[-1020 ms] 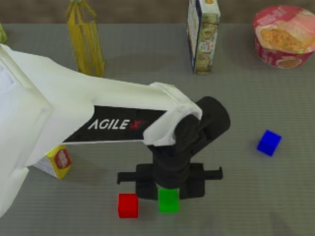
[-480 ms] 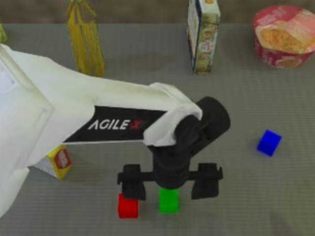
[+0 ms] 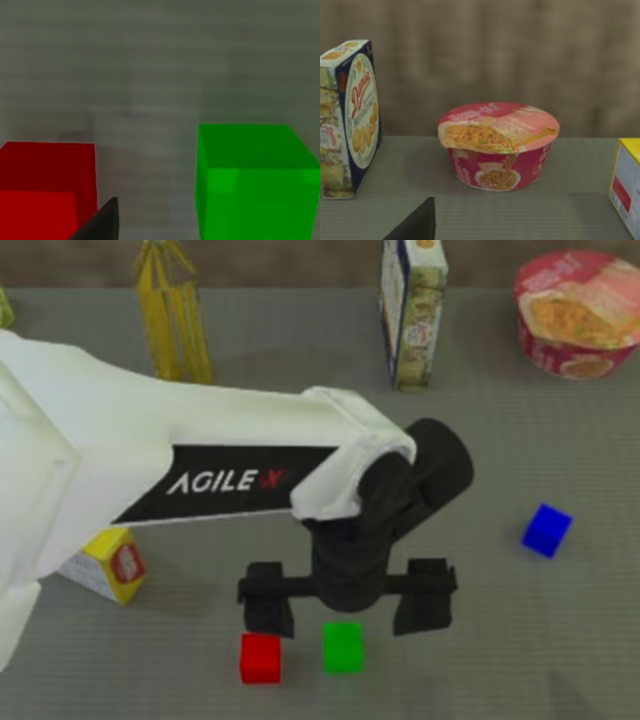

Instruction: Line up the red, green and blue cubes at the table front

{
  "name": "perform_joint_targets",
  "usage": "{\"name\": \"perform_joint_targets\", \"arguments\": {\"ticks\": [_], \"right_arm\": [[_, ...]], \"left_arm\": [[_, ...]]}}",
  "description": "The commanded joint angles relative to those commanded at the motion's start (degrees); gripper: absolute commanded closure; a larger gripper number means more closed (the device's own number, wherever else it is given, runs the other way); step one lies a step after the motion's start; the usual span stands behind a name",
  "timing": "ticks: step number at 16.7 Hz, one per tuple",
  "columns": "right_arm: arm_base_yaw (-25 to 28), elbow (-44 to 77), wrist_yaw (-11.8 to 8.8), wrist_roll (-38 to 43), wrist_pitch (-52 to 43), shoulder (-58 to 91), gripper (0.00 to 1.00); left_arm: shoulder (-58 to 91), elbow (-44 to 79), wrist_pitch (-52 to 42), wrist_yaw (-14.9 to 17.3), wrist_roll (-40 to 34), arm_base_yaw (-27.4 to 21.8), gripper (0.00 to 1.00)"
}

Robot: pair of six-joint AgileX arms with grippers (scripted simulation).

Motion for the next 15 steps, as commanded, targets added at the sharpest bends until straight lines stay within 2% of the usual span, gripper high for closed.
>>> {"name": "perform_joint_targets", "arguments": {"ticks": [6,11,15], "right_arm": [[0.00,0.00,0.00,0.00,0.00,0.00,0.00],[0.14,0.56,-0.03,-0.25,-0.37,0.58,0.00],[1.61,8.17,-0.15,-3.62,-5.37,8.77,0.00]], "left_arm": [[-4.08,5.95,-10.11,-0.03,-0.03,0.61,0.00],[-4.46,5.32,-9.66,-0.07,0.05,0.64,0.00],[-12.82,-1.80,-4.90,-0.49,1.15,5.30,0.00]]}}
